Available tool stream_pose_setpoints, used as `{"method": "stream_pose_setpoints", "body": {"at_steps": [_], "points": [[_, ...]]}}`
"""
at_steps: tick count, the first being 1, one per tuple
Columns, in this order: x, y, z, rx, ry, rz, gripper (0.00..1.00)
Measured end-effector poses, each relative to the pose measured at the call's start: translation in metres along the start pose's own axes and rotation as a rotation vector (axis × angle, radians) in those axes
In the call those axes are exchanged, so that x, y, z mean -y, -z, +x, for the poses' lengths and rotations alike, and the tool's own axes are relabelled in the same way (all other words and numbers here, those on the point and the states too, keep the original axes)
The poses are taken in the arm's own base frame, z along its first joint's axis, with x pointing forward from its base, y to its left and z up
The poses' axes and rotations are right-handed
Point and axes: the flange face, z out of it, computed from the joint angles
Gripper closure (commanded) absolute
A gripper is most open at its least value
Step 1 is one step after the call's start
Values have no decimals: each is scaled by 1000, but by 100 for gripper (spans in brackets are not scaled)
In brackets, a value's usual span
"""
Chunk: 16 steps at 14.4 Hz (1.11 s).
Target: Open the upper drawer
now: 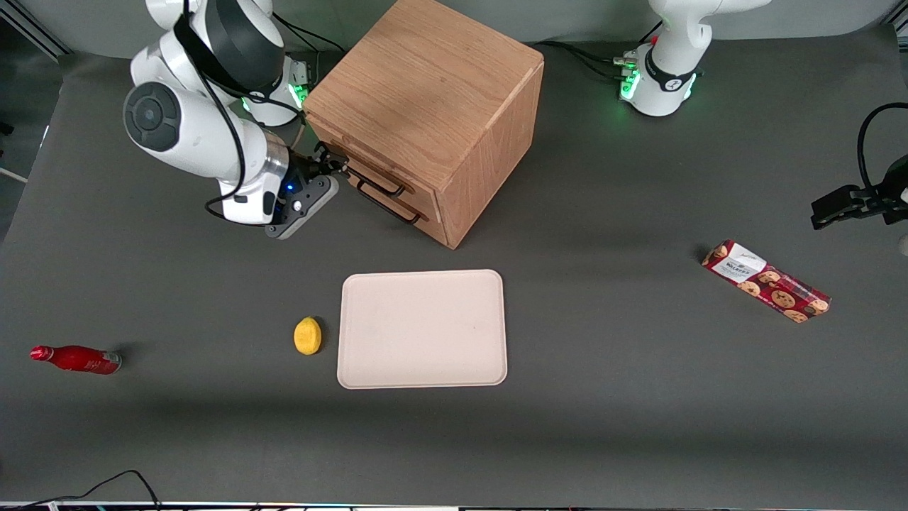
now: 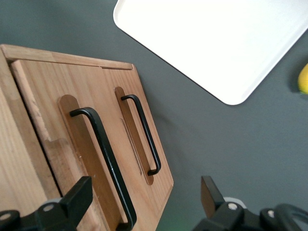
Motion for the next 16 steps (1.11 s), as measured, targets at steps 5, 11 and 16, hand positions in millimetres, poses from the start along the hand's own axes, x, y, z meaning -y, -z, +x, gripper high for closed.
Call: {"method": "stream_pose_setpoints", "body": {"at_steps": [5,11,16], "points": [[12,-26,2,-1,20,-1,0],[15,-51,1,18,23,8,0],[14,-72,2,13,23,7,0]]}}
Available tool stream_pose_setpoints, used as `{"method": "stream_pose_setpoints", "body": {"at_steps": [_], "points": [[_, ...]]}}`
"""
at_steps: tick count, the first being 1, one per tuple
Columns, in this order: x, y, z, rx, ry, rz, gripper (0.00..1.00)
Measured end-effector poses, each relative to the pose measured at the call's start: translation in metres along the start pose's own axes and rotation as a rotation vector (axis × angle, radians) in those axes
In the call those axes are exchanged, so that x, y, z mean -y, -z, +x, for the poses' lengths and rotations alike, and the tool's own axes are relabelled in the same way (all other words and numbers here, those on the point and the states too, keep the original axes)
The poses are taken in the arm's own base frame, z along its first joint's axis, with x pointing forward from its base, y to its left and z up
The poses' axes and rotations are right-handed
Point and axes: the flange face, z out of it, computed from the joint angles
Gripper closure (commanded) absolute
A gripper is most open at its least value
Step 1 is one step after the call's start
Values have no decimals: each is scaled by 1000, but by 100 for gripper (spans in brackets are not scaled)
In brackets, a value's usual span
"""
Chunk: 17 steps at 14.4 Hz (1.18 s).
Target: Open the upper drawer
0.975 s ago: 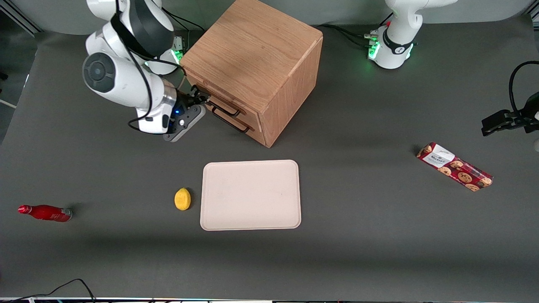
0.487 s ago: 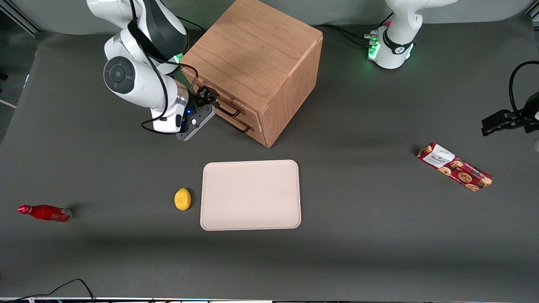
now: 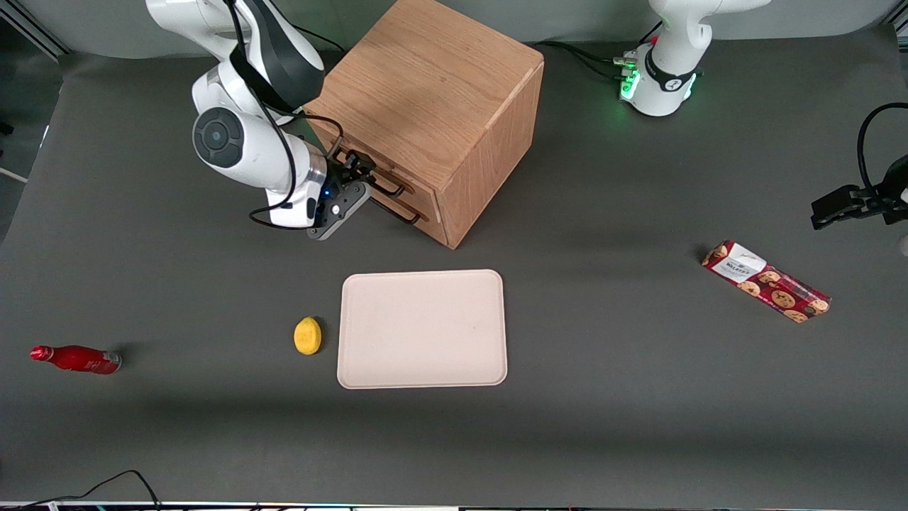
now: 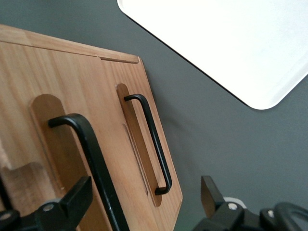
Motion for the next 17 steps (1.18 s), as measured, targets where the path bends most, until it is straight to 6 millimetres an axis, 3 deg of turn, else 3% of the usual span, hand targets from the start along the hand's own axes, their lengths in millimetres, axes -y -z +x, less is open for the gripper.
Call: {"method": "stream_pose_setpoints", "body": {"at_steps": [17], "points": [[-11,-32,11,-3,-6,22,0]]}}
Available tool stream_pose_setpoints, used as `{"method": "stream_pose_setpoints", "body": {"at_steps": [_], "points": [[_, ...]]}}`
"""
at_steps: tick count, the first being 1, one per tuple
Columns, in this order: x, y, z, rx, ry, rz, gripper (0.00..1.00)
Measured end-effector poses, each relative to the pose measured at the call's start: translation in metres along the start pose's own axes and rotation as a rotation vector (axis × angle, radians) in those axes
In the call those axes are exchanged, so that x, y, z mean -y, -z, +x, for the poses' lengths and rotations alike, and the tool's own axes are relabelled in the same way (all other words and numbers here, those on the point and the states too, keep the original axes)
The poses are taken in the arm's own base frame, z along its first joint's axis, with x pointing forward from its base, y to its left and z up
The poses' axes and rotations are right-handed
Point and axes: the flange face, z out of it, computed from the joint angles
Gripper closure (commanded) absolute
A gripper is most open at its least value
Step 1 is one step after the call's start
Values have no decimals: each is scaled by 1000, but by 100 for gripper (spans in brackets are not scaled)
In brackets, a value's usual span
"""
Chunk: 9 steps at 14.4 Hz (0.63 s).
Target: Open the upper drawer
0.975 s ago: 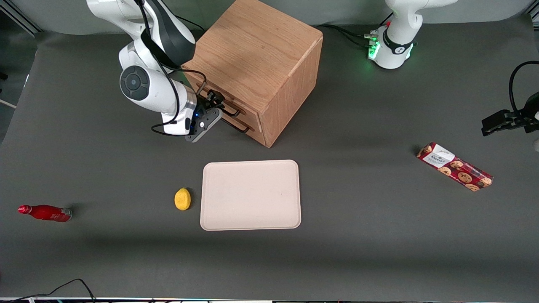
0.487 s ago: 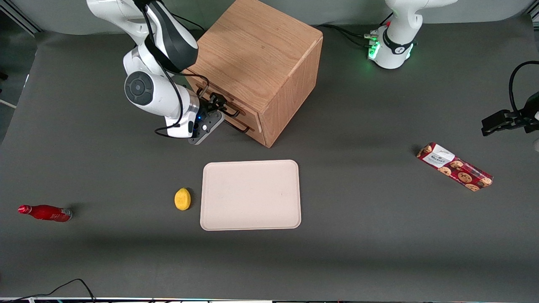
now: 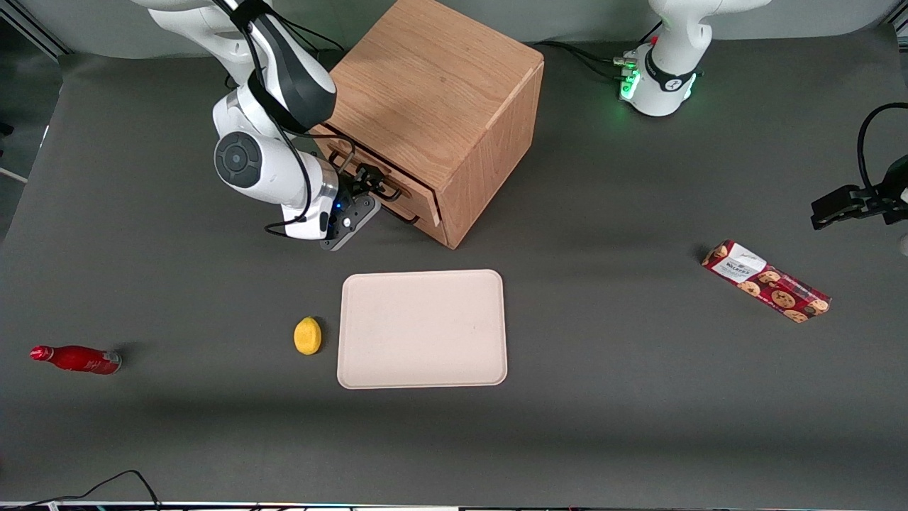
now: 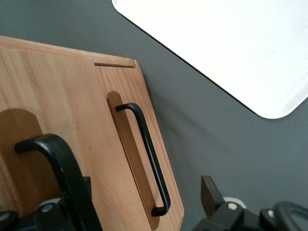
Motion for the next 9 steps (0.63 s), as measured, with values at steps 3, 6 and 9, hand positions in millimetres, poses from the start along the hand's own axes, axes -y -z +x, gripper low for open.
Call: {"method": "stream_pose_setpoints", "body": {"at_steps": [3,6,9], "points": [[-1,-1,1,0,1,2,0],[-8,1,1,-11,-7,-2,0],[-17,5,1,-23,-19,-7,0]]}}
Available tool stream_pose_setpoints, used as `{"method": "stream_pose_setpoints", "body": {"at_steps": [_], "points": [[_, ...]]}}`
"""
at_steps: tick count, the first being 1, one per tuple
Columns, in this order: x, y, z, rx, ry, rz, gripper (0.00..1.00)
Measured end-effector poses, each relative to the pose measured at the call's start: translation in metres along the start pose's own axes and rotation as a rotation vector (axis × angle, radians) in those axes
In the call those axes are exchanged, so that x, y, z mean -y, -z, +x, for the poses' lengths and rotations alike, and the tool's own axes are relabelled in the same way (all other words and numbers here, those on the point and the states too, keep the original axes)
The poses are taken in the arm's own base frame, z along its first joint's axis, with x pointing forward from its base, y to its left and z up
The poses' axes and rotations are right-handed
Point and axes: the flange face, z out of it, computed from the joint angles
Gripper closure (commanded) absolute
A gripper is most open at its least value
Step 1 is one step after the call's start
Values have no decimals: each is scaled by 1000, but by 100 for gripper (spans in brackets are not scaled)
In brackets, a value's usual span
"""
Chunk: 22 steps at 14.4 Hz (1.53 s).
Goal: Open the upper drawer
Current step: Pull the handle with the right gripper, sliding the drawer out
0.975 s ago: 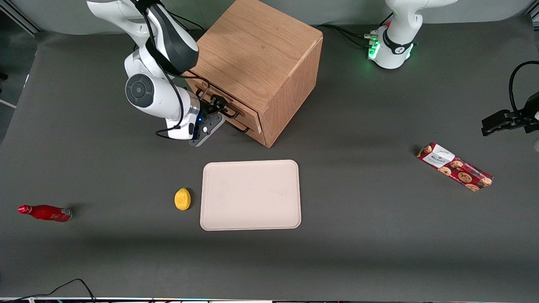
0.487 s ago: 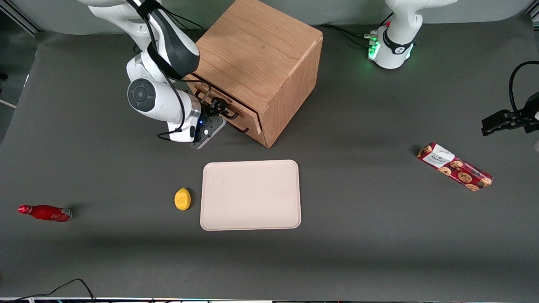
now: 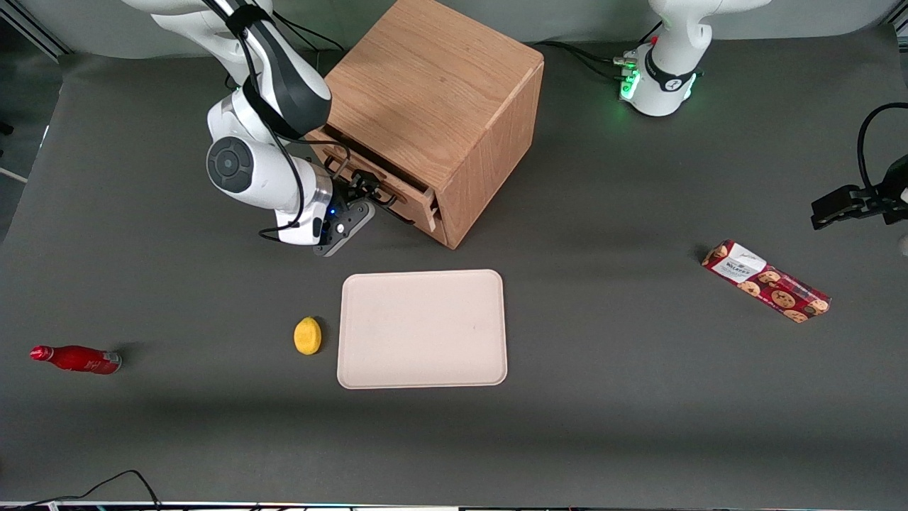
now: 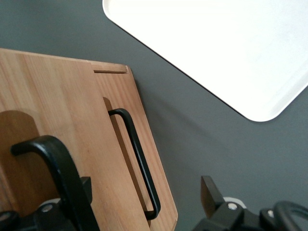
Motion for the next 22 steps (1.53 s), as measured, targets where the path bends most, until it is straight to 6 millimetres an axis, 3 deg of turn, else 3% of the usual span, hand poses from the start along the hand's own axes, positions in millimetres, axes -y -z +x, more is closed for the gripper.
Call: {"method": "stream_pose_setpoints", "body": {"at_steps": [11,22], "points": [[-59,23,1,-63,-35,-33,0],[-98,41,8,-86,-53,-74,0]]}}
